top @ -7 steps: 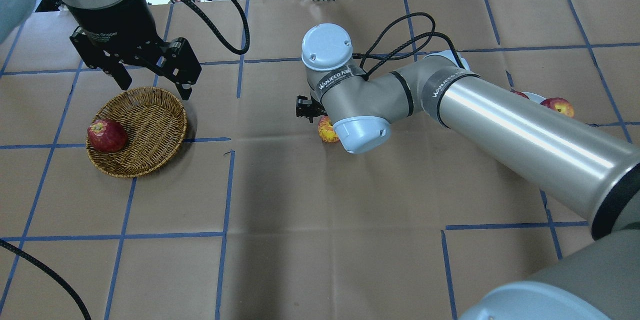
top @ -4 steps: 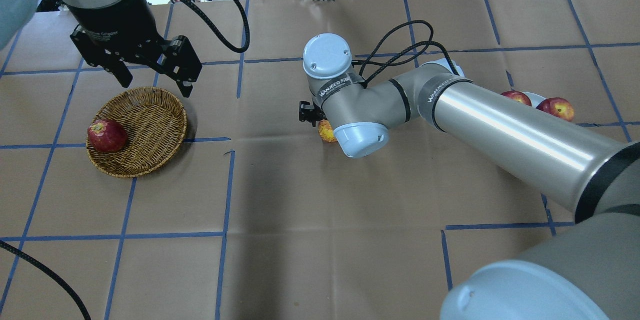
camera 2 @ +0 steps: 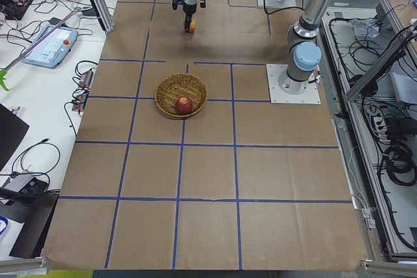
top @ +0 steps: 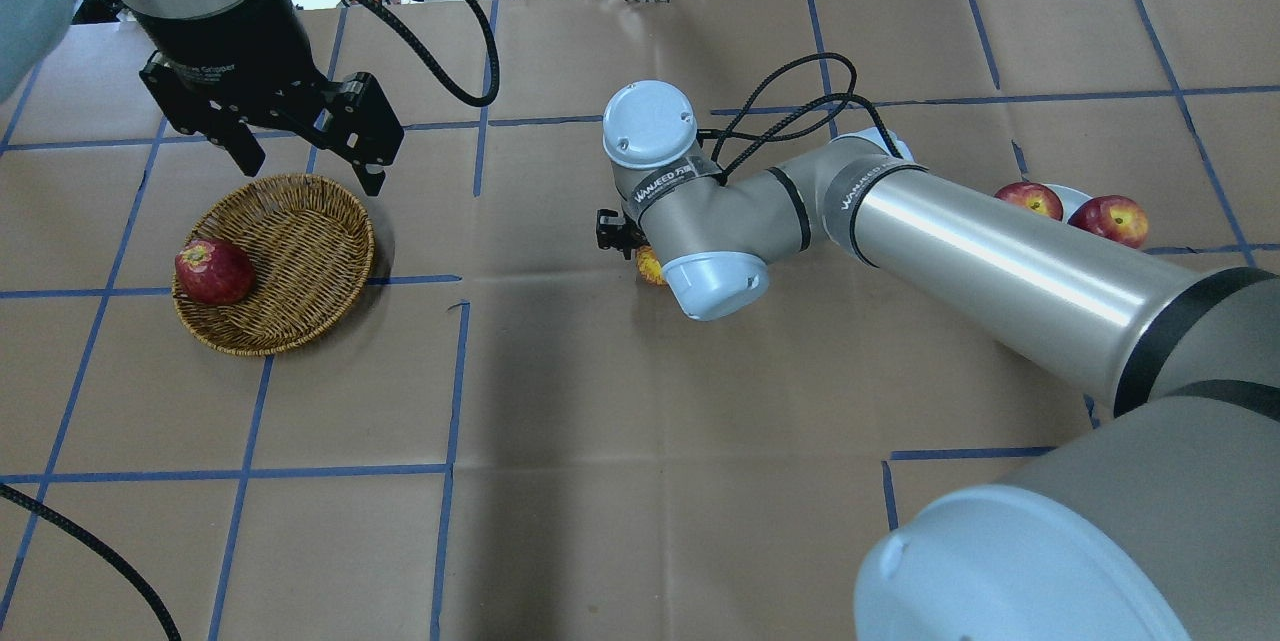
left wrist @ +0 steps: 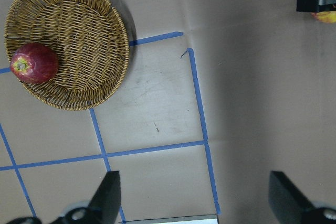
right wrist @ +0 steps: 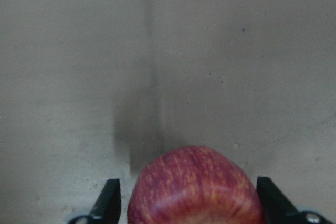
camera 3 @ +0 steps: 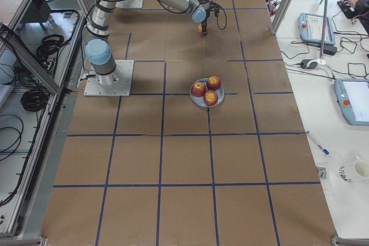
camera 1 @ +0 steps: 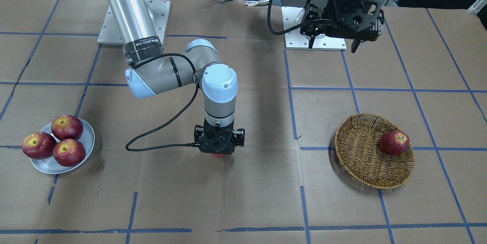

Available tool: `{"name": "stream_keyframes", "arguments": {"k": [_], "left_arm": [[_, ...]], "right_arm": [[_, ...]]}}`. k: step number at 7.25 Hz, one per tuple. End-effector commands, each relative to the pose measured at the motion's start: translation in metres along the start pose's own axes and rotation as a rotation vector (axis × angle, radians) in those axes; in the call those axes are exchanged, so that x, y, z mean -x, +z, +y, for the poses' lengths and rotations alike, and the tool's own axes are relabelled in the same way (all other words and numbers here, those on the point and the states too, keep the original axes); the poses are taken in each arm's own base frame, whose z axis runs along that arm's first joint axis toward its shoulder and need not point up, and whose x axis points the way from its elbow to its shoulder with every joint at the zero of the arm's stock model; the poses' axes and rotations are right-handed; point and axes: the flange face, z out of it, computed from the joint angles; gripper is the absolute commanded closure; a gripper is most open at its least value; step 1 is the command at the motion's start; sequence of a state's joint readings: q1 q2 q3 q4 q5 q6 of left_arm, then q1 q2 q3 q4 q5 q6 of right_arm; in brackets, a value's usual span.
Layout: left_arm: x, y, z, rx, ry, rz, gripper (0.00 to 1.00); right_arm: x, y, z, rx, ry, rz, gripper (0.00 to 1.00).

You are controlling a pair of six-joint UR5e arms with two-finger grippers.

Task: Transfer apple from basket to plate
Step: 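Lift the apple with the right gripper and carry it over the white plate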

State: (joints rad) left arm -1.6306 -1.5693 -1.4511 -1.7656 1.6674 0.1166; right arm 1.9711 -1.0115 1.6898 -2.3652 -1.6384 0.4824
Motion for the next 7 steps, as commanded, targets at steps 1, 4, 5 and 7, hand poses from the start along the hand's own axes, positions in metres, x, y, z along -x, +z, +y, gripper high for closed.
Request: {"name": "stream_keyframes", "arguments": {"k": [1, 4, 5, 7], "left_arm": [[0.0, 0.001, 0.0, 0.002, 0.0, 0.0, 0.01], [0.0, 0.002, 0.001, 0.003, 0.0, 0.0, 0.01], [0.0, 0.002, 0.001, 0.003, 0.0, 0.002, 0.01], [-0.001, 0.002, 0.002, 0.003, 0.0, 0.002, 0.01]], "right_arm": [[0.001, -0.004, -0.002, -0.007, 0.004, -0.004, 0.38], [-0.003, -0.059, -0.019, -0.038, 0.017, -0.022, 0.4], [-0.009, -0.096, -0.022, -0.03, 0.02, -0.023, 0.4], [-0.07, -0.158, -0.041, -0.012, 0.042, -0.002, 0.4]]}}
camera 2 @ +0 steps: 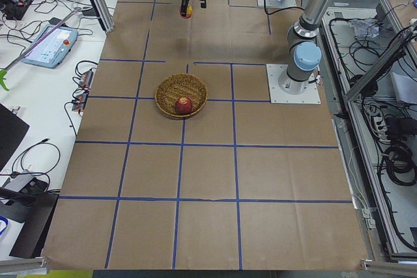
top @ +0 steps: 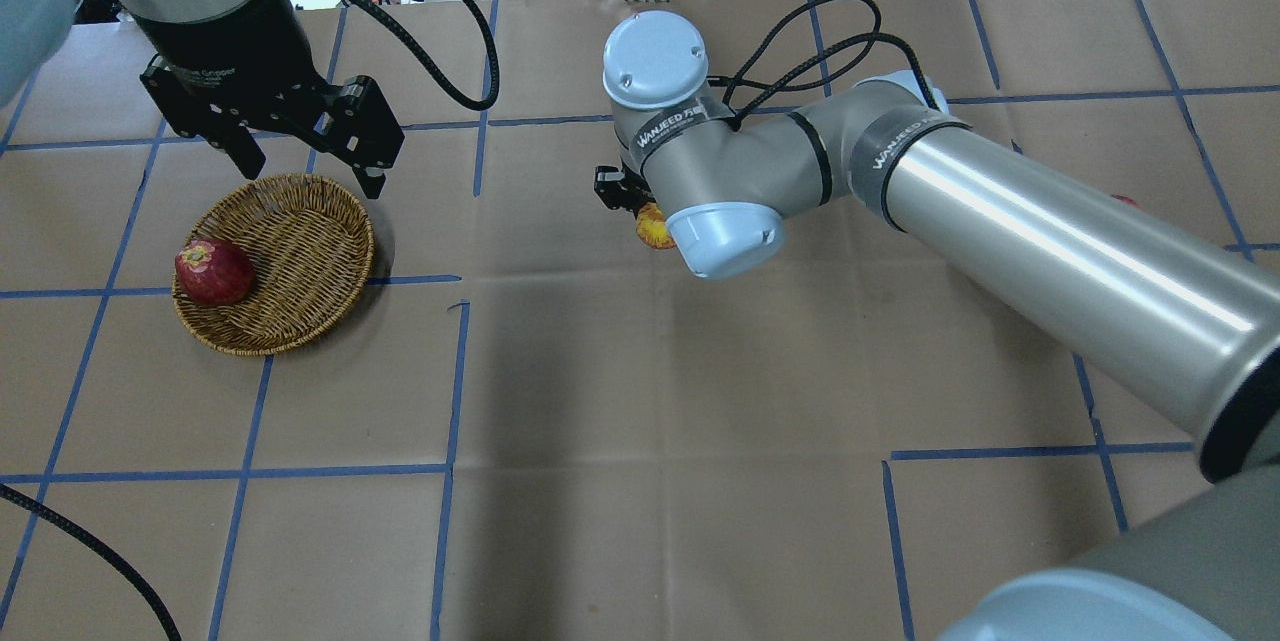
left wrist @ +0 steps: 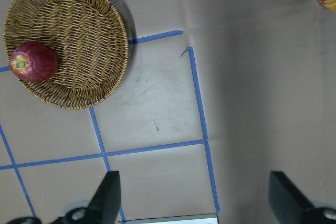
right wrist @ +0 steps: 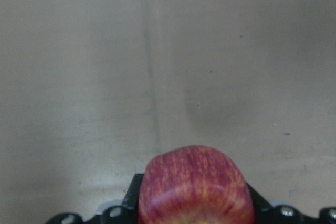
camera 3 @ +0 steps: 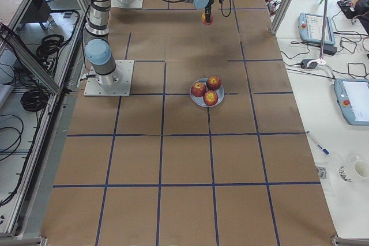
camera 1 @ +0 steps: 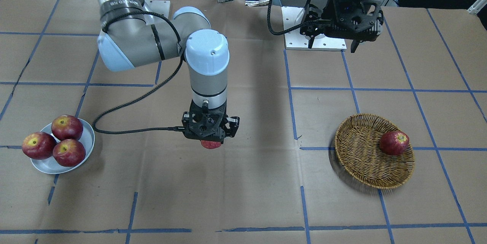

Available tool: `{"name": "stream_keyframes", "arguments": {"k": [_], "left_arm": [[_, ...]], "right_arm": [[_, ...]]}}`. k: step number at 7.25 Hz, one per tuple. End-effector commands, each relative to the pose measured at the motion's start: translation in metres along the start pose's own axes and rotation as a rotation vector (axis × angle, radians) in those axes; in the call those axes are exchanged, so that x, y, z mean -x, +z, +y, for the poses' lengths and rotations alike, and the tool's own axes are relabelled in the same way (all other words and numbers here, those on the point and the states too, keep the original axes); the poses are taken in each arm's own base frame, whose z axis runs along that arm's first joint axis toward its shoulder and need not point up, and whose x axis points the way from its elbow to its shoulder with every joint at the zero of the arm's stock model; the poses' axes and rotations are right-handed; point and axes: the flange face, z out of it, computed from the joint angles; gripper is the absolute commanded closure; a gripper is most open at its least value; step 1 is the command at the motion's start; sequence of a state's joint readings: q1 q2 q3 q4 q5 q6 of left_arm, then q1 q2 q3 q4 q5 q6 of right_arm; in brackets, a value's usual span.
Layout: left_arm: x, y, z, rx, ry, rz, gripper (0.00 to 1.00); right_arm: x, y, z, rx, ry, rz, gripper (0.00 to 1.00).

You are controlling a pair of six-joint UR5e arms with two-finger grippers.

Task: Transfer apple from basket to plate
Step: 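Lift the apple with the right gripper and carry it over the white plate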

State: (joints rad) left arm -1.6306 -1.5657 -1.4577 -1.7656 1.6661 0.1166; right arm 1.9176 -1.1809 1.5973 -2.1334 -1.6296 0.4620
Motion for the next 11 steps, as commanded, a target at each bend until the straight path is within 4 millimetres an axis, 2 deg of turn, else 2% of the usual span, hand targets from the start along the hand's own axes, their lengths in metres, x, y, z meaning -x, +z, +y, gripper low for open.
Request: {"name": "stream_keyframes", "arguments": {"k": [1, 3, 5, 7, 8, 9, 11], "left_arm": [[0.0, 0.0, 0.0, 0.0, 0.0, 0.0, 0.01], [0.0, 0.0, 0.001, 0.0, 0.0, 0.0, 0.01], [0.0, 0.0, 0.002, 0.0, 0.0, 0.0, 0.01], [0.0, 0.001, 0.002, 0.001, 0.0, 0.002, 0.01], [0.0, 0.0, 0.002, 0.0, 0.0, 0.002, 0.01], [0.0, 0.0, 0.002, 0.0, 0.0, 0.002, 0.01], [-0.001, 0.001, 0.004, 0.001, 0.0, 0.002, 0.01]], "right_arm": [[-0.09, -0.054, -0.033, 0.025, -0.03, 0.029, 0.39], [-0.205, -0.069, -0.07, 0.042, -0.144, 0.057, 0.39], [-0.33, -0.065, -0.095, 0.061, -0.225, 0.072, 0.39], [-0.42, -0.05, -0.091, 0.081, -0.29, 0.012, 0.4], [-0.45, -0.032, -0.082, 0.093, -0.292, -0.025, 0.4], [-0.456, -0.015, -0.073, 0.1, -0.304, -0.043, 0.4], [-0.453, 0.012, -0.056, 0.098, -0.301, -0.044, 0.4]]}}
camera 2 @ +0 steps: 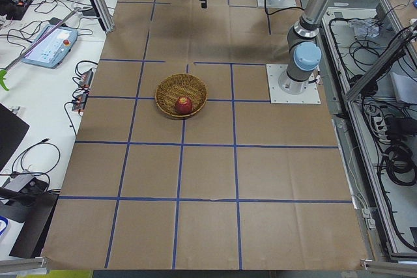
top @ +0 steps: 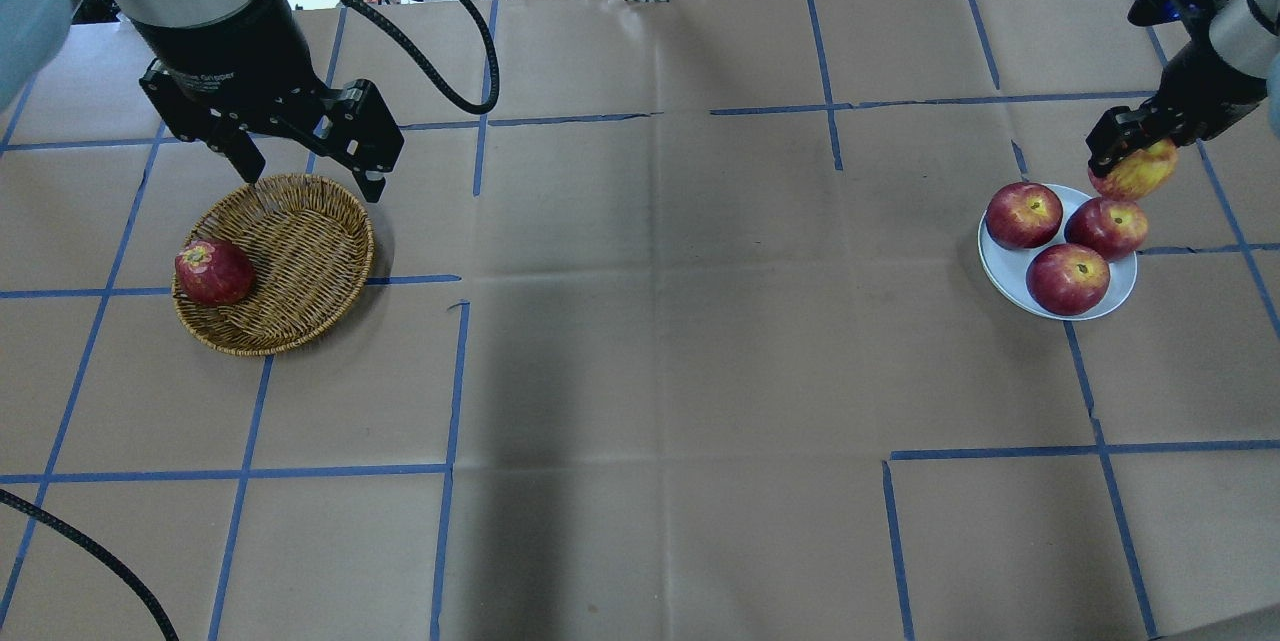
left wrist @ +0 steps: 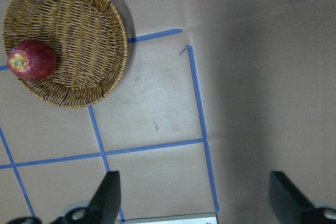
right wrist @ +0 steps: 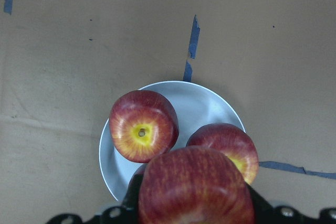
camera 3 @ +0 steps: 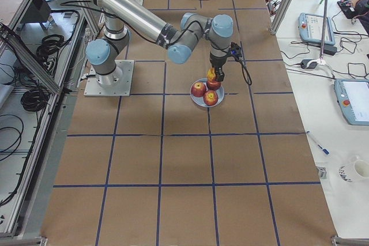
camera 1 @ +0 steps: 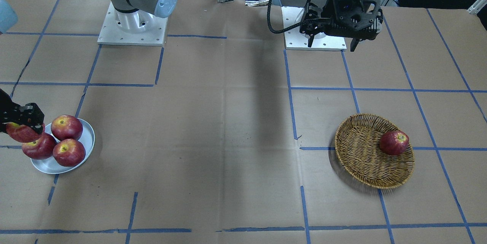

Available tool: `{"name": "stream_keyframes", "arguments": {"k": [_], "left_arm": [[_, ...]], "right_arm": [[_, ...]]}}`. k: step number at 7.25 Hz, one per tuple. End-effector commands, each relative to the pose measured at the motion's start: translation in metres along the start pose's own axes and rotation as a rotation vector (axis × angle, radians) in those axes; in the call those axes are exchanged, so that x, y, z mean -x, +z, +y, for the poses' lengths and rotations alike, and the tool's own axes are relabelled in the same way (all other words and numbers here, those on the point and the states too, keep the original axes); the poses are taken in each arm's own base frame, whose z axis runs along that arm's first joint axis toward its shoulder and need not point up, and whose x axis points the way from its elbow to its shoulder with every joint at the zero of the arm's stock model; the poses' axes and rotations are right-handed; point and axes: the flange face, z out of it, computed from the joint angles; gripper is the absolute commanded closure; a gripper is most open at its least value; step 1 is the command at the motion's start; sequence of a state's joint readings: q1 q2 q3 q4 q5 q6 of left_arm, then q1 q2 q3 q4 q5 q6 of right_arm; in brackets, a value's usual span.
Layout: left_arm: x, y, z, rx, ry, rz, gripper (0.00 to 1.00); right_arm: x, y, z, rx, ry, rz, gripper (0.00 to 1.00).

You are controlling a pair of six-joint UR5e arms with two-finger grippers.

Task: Transfer apple from basket to plate
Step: 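Lower the apple onto the plate among the others and open the right gripper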

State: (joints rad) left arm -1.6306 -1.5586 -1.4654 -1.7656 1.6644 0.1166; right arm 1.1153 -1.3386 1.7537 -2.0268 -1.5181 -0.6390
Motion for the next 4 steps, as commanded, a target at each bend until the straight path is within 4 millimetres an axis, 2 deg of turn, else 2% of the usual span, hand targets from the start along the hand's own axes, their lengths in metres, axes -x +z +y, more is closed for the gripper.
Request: {"name": "stream_keyframes", "arguments": {"k": [1, 4], "left_arm": [[0.0, 0.001, 0.001, 0.002, 0.0, 0.0, 0.01], [0.0, 0.001, 0.002, 0.003, 0.0, 0.0, 0.01]], "right_arm": [[0.004, 0.027, 0.013, -0.013, 0.0, 0.007, 0.39], [0.002, 0.051, 0.011, 0.002, 0.004, -0.006, 0.39]]}}
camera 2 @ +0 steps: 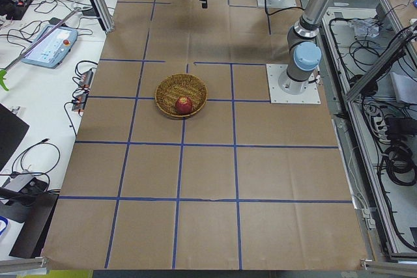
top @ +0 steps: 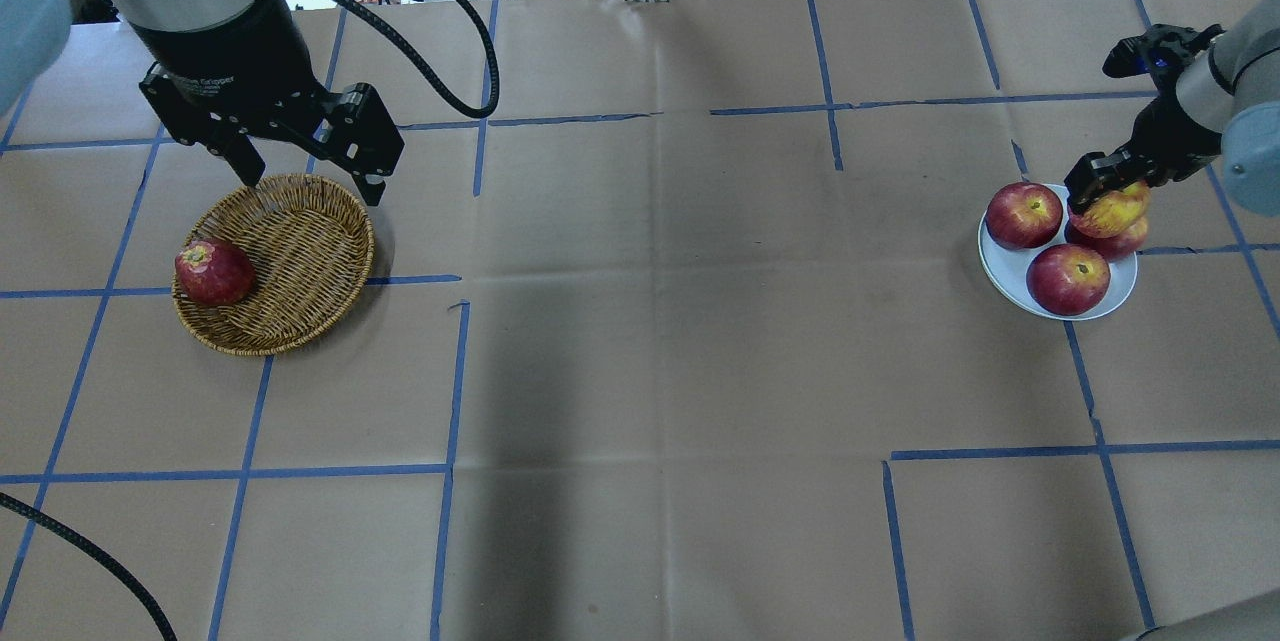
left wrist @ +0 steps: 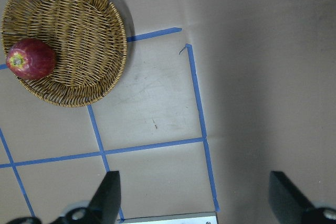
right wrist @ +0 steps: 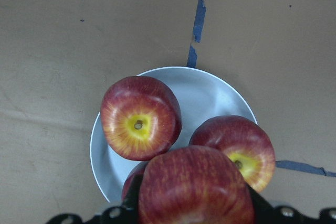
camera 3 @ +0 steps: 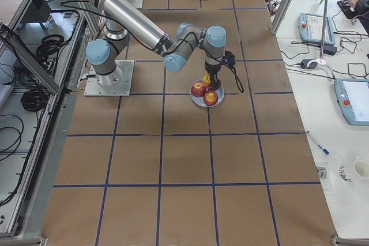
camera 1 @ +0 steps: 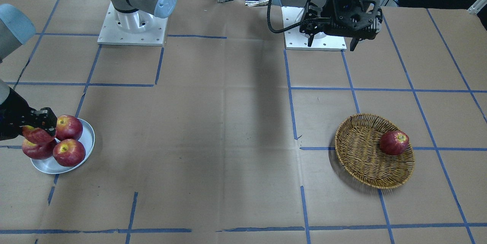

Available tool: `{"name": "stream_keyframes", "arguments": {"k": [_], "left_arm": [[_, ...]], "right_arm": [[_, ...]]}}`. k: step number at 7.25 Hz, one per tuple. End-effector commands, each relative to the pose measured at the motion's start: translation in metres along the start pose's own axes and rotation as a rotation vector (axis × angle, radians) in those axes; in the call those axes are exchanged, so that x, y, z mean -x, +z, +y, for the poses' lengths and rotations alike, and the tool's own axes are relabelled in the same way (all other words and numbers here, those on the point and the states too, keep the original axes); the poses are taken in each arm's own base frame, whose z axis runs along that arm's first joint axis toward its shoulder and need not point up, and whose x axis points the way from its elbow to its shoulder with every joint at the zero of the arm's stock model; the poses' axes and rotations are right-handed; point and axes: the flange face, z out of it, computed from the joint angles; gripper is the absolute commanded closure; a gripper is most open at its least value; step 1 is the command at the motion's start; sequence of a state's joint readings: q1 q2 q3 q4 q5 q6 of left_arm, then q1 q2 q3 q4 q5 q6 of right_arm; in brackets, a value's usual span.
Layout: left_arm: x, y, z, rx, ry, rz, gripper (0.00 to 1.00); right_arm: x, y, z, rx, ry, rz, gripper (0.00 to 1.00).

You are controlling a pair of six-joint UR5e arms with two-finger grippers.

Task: Transfer apple from basket to plate
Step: 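Lower the apple onto the plate among the others and open the right gripper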

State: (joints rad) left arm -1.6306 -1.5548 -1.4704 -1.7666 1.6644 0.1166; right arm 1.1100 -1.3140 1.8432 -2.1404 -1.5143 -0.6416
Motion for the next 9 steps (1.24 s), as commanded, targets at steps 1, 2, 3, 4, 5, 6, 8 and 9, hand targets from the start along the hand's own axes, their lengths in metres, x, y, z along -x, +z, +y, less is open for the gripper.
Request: {"name": "stream_keyframes", "arguments": {"k": [1, 2, 3, 4, 5, 6, 8, 9], "left_arm": [[0.0, 0.001, 0.0, 0.0, 0.0, 0.0, 0.01], [0.0, 0.001, 0.0, 0.002, 0.0, 0.0, 0.01], [-0.001, 0.0, 0.0, -0.001, 0.001, 0.0, 0.01], [0.0, 0.0, 0.0, -0.001, 0.0, 0.0, 0.01], [0.0, 0.001, 0.0, 0.002, 0.0, 0.0, 0.01], [0.0, 0.001, 0.0, 0.002, 0.0, 0.0, 0.01], [0.0, 0.001, 0.0, 0.0, 0.0, 0.0, 0.01], [0.0, 0.001, 0.0, 0.0, 0.0, 0.0, 0.01]], "right_arm": [[-0.002, 0.013, -0.003, 0.005, 0.002, -0.004, 0.38], [-0.002, 0.014, -0.002, 0.006, 0.002, -0.006, 0.24], [-0.002, 0.014, -0.002, 0.005, 0.002, -0.004, 0.01], [-0.003, 0.011, -0.003, 0.001, 0.003, 0.001, 0.0], [-0.002, 0.004, -0.004, -0.008, 0.002, 0.008, 0.0], [0.0, -0.007, -0.007, -0.026, 0.027, 0.02, 0.0], [0.023, -0.044, -0.025, -0.067, -0.009, 0.049, 0.0], [0.052, -0.075, -0.031, -0.063, -0.006, 0.044, 0.0]]}}
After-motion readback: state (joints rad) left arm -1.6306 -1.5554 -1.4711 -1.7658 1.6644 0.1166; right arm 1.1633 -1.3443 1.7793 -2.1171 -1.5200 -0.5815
